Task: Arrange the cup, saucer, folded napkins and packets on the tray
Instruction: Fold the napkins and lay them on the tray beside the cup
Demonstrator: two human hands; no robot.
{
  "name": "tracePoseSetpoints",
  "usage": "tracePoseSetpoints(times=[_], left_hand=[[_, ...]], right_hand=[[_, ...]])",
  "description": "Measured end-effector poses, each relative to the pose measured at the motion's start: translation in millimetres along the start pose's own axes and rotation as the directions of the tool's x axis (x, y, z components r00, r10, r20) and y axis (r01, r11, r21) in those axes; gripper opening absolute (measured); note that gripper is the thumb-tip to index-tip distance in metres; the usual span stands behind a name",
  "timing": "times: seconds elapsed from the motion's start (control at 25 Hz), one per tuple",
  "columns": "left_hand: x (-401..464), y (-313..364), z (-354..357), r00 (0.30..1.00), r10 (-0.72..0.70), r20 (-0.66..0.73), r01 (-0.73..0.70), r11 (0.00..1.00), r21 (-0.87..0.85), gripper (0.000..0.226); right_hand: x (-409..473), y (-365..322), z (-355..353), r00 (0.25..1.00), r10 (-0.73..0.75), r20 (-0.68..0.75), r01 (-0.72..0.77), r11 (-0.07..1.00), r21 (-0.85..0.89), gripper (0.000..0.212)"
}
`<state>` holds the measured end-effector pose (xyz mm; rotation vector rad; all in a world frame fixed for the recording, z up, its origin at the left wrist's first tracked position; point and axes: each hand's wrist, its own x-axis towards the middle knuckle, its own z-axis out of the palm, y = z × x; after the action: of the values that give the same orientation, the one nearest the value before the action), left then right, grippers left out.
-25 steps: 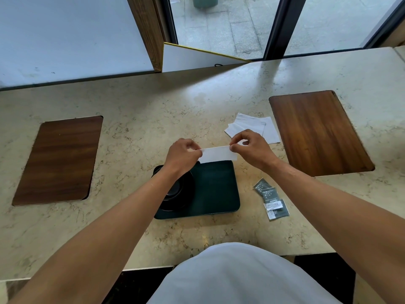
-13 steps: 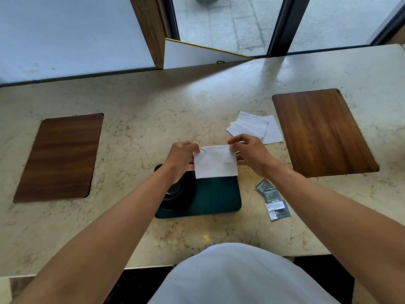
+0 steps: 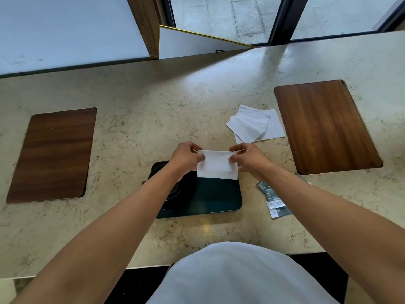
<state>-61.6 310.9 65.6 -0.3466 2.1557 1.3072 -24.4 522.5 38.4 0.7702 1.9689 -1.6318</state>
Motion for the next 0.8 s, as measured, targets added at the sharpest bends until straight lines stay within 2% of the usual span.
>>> tracePoseSetpoints(times=[0.12, 0.2, 0.36, 0.6, 0.8], left_hand=[[9.3, -3.4, 3.1, 0.996, 0.094, -0.010, -0.086, 0.944, 0.319, 0.031], [14.4, -5.6, 5.9, 0.992, 0.124, 0.028, -0.124, 0.890, 0.439, 0.035], [22.6, -9.9, 9.1, 0.987, 0.142, 0.078, -0.161, 0.816, 0.556, 0.027], [32.2, -10.6, 4.9, 0.983, 0.163, 0.081, -0.175, 0.725, 0.666, 0.023], [34.2, -11.9, 4.8, 0.981, 0.148, 0.123, -0.188, 0.600, 0.778, 0.020]], right_hand=[[4.0, 3.5, 4.1, 0.999, -0.028, -0.032, 0.023, 0.990, -0.143, 0.033], [6.1, 4.9, 7.5, 0.997, -0.064, -0.048, 0.051, 0.968, -0.246, 0.031], [9.8, 6.5, 12.9, 0.990, -0.136, -0.046, 0.104, 0.898, -0.427, 0.032], [10.3, 8.6, 17.4, 0.971, -0.232, -0.051, 0.165, 0.815, -0.555, 0.032], [12.1, 3.7, 18.6, 0.962, -0.272, 0.007, 0.197, 0.678, -0.708, 0.040]])
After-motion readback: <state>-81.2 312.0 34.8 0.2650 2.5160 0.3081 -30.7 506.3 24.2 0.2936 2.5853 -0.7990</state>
